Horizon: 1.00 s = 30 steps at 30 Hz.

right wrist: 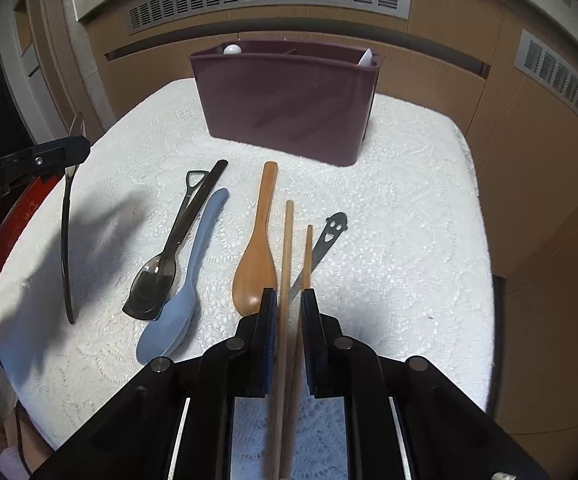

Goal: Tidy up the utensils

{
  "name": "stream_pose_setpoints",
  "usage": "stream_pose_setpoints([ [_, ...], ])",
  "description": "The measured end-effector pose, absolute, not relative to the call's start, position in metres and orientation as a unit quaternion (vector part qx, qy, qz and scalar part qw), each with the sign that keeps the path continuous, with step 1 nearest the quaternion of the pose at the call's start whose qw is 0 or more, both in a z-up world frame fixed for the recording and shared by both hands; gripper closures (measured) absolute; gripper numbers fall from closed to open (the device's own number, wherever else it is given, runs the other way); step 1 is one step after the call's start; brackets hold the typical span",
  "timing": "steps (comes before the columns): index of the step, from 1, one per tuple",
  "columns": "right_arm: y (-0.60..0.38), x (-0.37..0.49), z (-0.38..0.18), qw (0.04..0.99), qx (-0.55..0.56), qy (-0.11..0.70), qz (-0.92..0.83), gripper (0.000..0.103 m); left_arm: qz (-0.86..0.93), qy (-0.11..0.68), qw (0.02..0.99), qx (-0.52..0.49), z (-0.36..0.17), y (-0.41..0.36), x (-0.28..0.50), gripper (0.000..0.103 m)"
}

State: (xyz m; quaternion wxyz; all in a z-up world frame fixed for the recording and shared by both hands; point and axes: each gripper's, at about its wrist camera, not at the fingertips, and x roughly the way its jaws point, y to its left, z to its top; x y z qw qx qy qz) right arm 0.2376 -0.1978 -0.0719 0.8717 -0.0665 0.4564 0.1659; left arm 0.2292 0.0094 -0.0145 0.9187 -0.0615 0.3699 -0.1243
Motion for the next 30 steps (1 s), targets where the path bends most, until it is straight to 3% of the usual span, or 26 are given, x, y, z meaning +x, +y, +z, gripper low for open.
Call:
stream_pose_setpoints([
  [12,-0.174,0.292,-0.094,0.853,-0.078,0.491,0.158,0.091,-0.126,0.377,0.915,-0.070,-0.021,0.015,0.232,0.070],
  [16,-0.172,0.291,-0.090,0.858,-0.081,0.485,0.150,0.097,-0.126,0.381,0.913,-0.073,-0.023,0.016,0.232,0.070],
  [25,-0.199,0.244,-0.024,0.912,-0.016,0.382,0.151,0.097,-0.130,0.340,0.930,-0.053,0.008,0.005,0.222,0.070],
  [30,-0.210,0.244,0.038,0.940,0.002,0.306,0.149,0.097,-0.140,0.274,0.951,-0.032,0.069,-0.002,0.230,0.070],
])
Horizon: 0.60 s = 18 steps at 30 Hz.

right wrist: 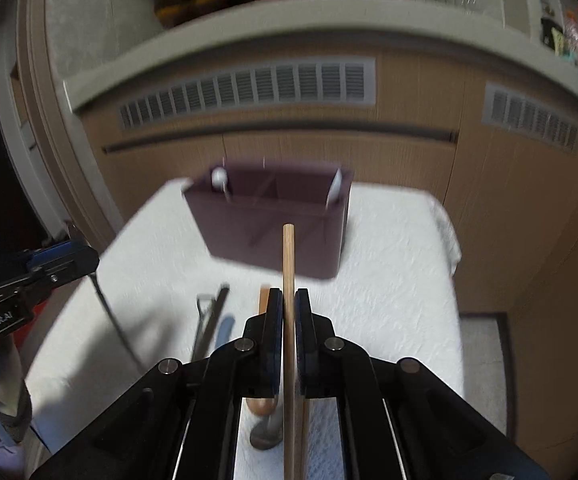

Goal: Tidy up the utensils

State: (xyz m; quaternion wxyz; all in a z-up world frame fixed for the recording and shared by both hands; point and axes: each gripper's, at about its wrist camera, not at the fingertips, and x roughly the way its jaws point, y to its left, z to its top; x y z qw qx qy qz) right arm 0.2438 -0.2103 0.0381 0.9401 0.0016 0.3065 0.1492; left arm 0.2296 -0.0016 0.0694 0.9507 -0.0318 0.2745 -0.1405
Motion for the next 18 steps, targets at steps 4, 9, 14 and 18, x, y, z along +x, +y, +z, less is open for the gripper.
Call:
stream_pose_setpoints([
  [4,-0.216,0.253,0.111,0.967,-0.002,0.215,0.136,0.097,-0.153,0.207,0.966,-0.014,0.132,-0.004,0.246,0.070],
  [9,-0.212,0.278,0.176,0.985,-0.004,0.121,0.122,0.097,-0.150,0.154,0.977,-0.002,0.177,-0.004,0.277,0.070],
  [14,-0.199,0.307,0.194,0.989,-0.005,0.089,0.122,0.097,-0.151,0.158,0.976,-0.009,0.185,-0.002,0.314,0.070],
  [18,-0.191,0.320,0.187,0.988,-0.008,0.091,0.127,0.097,-0.153,0.166,0.974,-0.019,0.180,0.001,0.337,0.070],
])
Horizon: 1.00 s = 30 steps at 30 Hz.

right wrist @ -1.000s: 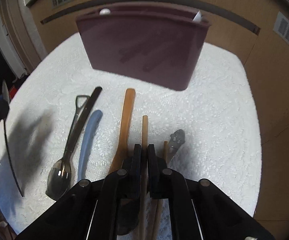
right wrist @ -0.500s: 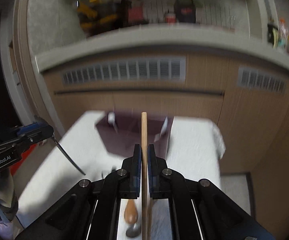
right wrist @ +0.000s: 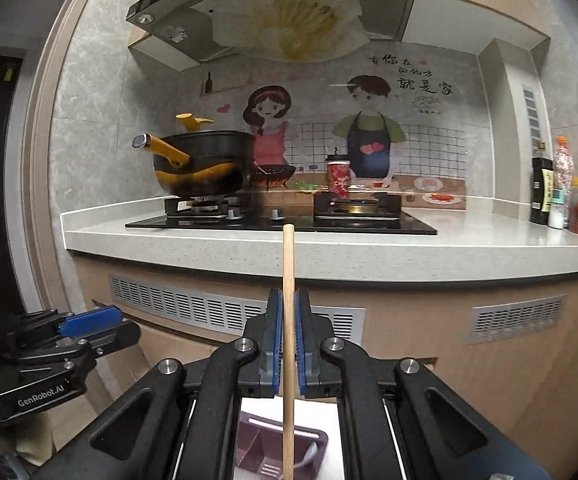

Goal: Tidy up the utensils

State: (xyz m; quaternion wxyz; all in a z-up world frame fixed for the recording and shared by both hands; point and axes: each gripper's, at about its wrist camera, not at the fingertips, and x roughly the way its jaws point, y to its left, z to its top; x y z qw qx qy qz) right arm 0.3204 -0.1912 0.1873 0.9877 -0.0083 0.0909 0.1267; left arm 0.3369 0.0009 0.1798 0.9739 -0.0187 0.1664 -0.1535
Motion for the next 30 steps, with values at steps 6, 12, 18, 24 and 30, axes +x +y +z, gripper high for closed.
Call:
stream_pose_setpoints([
  [6,-0.180,0.353,0.167,0.986,-0.006,0.112,0.127,0.097,-0.154,0.192,0.969,-0.027,0.157,0.004,0.363,0.070],
  [12,-0.182,0.362,0.147,0.984,-0.026,0.135,0.111,0.097,-0.130,0.257,0.957,-0.022,0.109,0.023,0.370,0.069],
  [18,-0.202,0.357,0.124,0.982,-0.027,0.168,0.086,0.097,-0.068,0.380,0.920,-0.063,0.036,0.067,0.374,0.069],
  [24,-0.221,0.344,0.099,0.979,-0.032,0.190,0.059,0.097,-0.012,0.476,0.873,-0.106,-0.025,0.105,0.344,0.066],
  [30,-0.236,0.329,0.071,0.975,-0.029,0.216,0.045,0.097,0.022,0.524,0.834,-0.171,-0.060,0.127,0.314,0.058],
])
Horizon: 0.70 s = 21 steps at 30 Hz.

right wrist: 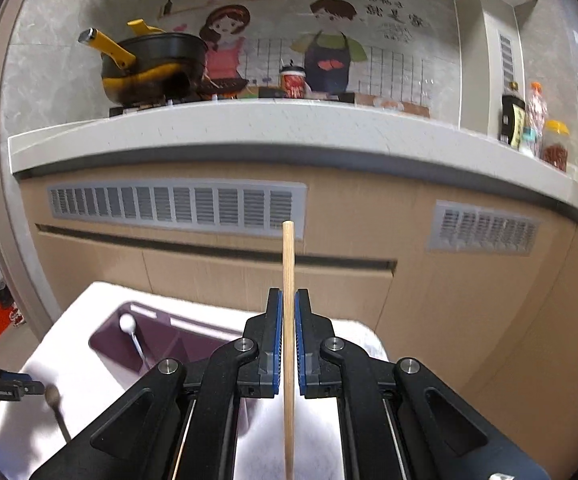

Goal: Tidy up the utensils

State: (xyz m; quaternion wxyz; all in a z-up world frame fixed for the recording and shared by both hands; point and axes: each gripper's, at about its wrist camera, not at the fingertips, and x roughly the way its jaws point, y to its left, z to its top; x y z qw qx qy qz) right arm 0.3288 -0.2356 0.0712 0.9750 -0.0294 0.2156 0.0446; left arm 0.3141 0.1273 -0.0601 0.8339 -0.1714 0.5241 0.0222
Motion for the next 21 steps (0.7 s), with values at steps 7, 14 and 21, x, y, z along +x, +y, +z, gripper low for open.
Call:
stream_pose_setpoints([
  [7,-0.244,0.312,0.042,0.966,-0.025,0.254,0.037,0.097,0.032,0.536,0.823,-0.186,-0.081,0.118,0.336,0.057],
  [14,-0.250,0.297,0.033,0.964,-0.024,0.265,0.030,0.097,0.043,0.522,0.850,-0.062,-0.084,0.068,0.360,0.057],
  [21,-0.253,0.290,0.038,0.964,-0.007,0.262,0.042,0.097,0.009,0.469,0.883,-0.031,-0.081,0.052,0.330,0.067],
])
